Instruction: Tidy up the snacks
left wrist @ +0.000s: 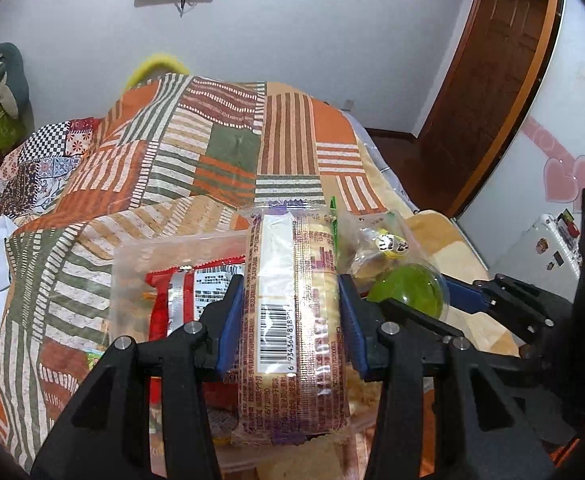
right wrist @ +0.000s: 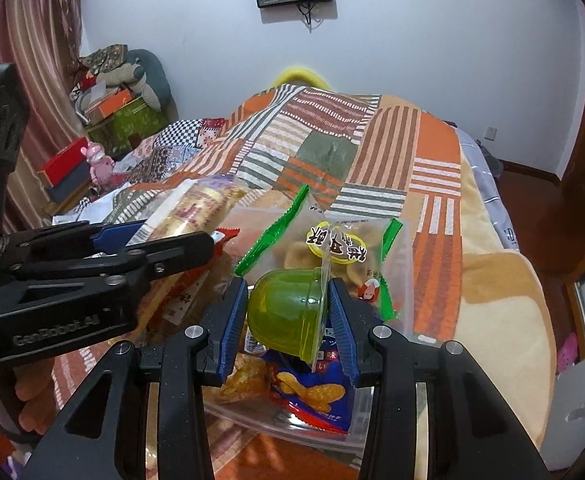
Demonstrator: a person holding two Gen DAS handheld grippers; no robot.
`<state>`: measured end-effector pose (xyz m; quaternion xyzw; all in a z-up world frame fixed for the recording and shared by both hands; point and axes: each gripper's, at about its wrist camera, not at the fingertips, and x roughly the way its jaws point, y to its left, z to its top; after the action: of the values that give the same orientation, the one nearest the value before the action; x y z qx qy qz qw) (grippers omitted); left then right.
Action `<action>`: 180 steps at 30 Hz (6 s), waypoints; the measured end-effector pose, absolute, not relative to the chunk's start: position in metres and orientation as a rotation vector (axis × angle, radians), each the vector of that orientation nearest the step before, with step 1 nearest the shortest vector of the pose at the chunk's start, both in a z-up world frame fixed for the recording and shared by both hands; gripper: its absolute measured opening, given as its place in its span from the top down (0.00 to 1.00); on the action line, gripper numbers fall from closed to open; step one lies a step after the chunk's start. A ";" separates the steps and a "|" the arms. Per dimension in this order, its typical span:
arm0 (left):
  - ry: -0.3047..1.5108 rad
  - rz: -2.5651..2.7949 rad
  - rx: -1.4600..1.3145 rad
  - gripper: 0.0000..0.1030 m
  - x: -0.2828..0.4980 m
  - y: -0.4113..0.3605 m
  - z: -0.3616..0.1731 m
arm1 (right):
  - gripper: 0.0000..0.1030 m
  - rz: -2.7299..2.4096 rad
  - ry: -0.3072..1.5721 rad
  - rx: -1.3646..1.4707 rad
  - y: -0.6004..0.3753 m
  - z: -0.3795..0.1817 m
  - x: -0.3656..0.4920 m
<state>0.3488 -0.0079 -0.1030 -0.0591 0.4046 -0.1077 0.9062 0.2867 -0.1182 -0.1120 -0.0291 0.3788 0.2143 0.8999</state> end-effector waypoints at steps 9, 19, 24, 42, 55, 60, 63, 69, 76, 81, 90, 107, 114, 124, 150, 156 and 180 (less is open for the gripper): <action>0.846 -0.212 -0.158 0.56 0.345 -0.001 -0.102 | 0.59 0.458 0.784 -0.061 -0.118 -0.103 0.281; 0.786 -0.172 -0.133 0.55 0.308 0.019 -0.070 | 0.53 0.454 0.756 -0.076 -0.117 -0.086 0.256; 0.741 -0.132 -0.078 0.41 0.278 0.033 -0.056 | 0.40 0.456 0.764 -0.052 -0.116 -0.084 0.237; 0.923 -0.001 -0.046 0.34 0.217 0.127 -0.134 | 0.27 0.477 0.968 -0.115 -0.056 -0.157 0.211; 0.978 -0.017 -0.158 0.34 0.274 0.140 -0.175 | 0.26 0.513 1.026 -0.022 -0.056 -0.178 0.226; 0.993 -0.056 -0.129 0.33 0.298 0.131 -0.187 | 0.26 0.535 1.047 0.011 -0.059 -0.181 0.226; 0.986 -0.068 -0.081 0.32 0.303 0.124 -0.193 | 0.26 0.549 1.054 0.003 -0.056 -0.184 0.224; 0.999 -0.021 -0.021 0.36 0.308 0.127 -0.210 | 0.31 0.564 1.062 -0.003 -0.051 -0.188 0.221; 0.972 0.003 -0.028 0.61 0.294 0.141 -0.207 | 0.46 0.556 1.040 -0.003 -0.071 -0.181 0.210; 0.957 0.011 -0.032 0.66 0.270 0.145 -0.200 | 0.50 0.518 1.013 -0.024 -0.085 -0.176 0.203; 0.900 -0.035 -0.058 0.66 0.236 0.132 -0.160 | 0.51 0.497 0.976 0.009 -0.101 -0.159 0.195; 0.794 -0.187 -0.059 0.66 0.237 0.062 -0.095 | 0.51 0.425 0.762 0.049 -0.130 -0.100 0.206; 0.824 -0.209 -0.064 0.66 0.264 0.041 -0.107 | 0.51 0.364 0.753 0.087 -0.150 -0.103 0.236; 0.859 -0.210 -0.071 0.66 0.291 0.036 -0.130 | 0.51 0.343 0.789 0.111 -0.150 -0.124 0.261; 0.685 -0.171 -0.140 0.43 0.233 0.046 -0.054 | 0.35 0.327 0.636 0.008 -0.150 -0.052 0.201; 0.539 -0.154 -0.166 0.42 0.183 0.043 0.000 | 0.29 0.371 0.504 0.038 -0.151 -0.009 0.158; 0.274 -0.063 -0.091 0.05 0.077 0.017 0.047 | 0.00 0.393 0.298 0.012 -0.140 0.020 0.091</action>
<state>0.0771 0.0174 0.0472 -0.0452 0.1366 -0.0311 0.9891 0.0915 -0.1405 0.0201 0.0059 0.1477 0.1944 0.9697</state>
